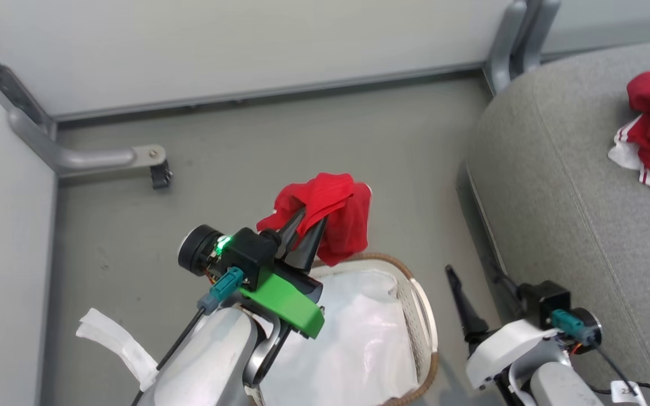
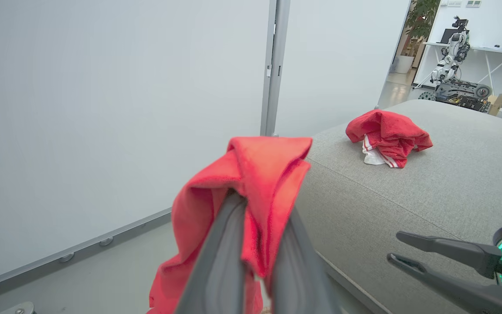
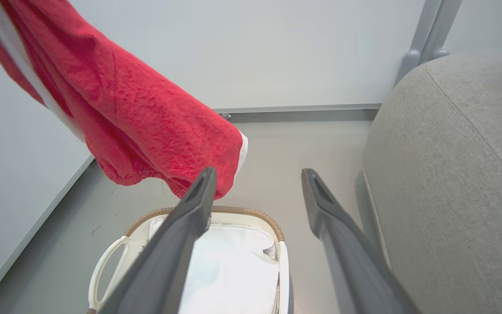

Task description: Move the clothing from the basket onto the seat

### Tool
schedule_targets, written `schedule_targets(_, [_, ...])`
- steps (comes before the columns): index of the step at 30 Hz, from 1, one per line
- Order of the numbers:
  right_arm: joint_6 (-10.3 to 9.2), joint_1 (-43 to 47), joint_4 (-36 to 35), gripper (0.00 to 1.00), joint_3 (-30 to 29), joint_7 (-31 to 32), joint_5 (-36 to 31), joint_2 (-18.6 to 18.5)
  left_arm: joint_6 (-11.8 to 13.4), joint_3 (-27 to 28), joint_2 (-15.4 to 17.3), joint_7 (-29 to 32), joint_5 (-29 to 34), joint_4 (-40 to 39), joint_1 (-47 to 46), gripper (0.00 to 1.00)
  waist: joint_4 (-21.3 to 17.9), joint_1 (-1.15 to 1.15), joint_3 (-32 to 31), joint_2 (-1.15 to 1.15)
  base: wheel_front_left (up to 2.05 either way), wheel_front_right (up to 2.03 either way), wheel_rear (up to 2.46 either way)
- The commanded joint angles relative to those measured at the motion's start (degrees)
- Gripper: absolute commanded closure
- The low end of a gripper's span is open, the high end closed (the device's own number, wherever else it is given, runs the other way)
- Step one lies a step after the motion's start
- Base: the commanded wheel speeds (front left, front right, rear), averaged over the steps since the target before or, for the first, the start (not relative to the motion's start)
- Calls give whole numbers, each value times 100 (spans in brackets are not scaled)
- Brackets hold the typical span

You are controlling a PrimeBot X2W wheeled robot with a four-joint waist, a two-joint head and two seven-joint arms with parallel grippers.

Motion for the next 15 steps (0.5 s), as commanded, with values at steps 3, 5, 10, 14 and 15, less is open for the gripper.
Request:
schedule_targets(3, [-5, 46, -245, 0, 492, -1, -217, -154, -14, -120, 28, 3, 53, -223, -178, 100, 390, 1, -586, 19, 0, 0, 0])
schedule_targets(5, [-5, -122, -537, 0, 861, -1, -346, -264, -14, -209, 55, 4, 14, -290, -273, 100, 449, 1, -607, 19, 0, 0, 0])
schedule_targets(10, [-5, -537, -865, 0, 1590, 0, -527, -391, -14, -355, 57, 4, -70, -492, -469, 100, 613, 1, -608, 19, 0, 0, 0])
schedule_targets(14, [-5, -890, -732, 0, 1836, 0, -600, -295, -14, -547, -6, 4, -147, -589, -480, 100, 797, 1, -621, 19, 0, 0, 0])
schedule_targets(15, [-5, -953, -569, 0, 1880, 0, -609, -246, -14, -615, -34, 4, -201, -622, -469, 100, 854, 1, -629, 19, 0, 0, 0])
